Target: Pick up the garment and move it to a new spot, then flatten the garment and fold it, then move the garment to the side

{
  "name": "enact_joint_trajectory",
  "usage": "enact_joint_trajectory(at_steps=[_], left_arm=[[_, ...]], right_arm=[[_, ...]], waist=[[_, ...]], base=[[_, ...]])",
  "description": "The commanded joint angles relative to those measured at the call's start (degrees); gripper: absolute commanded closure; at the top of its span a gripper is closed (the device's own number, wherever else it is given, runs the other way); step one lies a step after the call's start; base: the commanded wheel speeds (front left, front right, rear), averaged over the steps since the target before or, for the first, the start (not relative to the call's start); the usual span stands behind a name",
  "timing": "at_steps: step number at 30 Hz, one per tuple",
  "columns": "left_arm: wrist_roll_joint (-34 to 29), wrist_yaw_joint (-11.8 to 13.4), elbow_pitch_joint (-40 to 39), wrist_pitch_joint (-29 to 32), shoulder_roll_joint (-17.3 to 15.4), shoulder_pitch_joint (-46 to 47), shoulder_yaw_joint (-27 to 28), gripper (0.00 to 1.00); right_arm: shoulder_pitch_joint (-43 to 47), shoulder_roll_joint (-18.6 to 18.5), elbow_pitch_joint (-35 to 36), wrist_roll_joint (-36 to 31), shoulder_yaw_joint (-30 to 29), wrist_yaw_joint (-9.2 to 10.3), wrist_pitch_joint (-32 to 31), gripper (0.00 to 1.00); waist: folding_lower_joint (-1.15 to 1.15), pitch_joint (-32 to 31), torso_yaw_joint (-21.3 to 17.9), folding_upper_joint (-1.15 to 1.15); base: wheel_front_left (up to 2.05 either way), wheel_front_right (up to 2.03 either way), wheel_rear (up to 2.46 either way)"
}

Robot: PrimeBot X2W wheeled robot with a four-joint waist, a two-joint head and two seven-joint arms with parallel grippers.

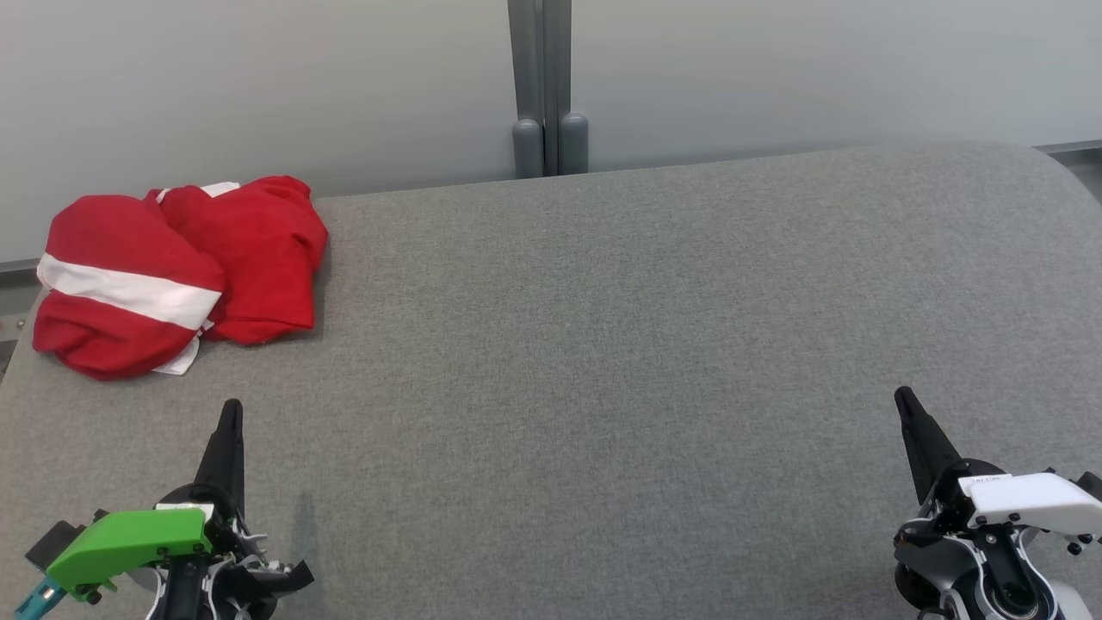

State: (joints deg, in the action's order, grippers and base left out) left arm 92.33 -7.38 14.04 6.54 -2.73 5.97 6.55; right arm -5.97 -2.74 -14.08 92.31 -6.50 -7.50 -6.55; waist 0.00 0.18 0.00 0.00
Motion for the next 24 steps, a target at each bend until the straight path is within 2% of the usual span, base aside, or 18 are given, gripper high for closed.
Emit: enact_joint_trajectory(at_steps=[1,24], left_arm=[[0.17,-0.30,-0.07,0.12,-0.32,0.62,0.05,1.00],[0.17,-0.30,-0.07,0.12,-0.32,0.62,0.05,1.00]], right_arm=[[-0.54,-0.31,0.17,0.18,-0.09,0.02,-0.10,1.00],[-0.54,-0.31,0.17,0.18,-0.09,0.02,-0.10,1.00]], waist=[[0.00,0.00,0.00,0.00],[0.00,0.00,0.00,0.00]], base=[[0.00,0.00,0.00],[0.00,0.00,0.00]])
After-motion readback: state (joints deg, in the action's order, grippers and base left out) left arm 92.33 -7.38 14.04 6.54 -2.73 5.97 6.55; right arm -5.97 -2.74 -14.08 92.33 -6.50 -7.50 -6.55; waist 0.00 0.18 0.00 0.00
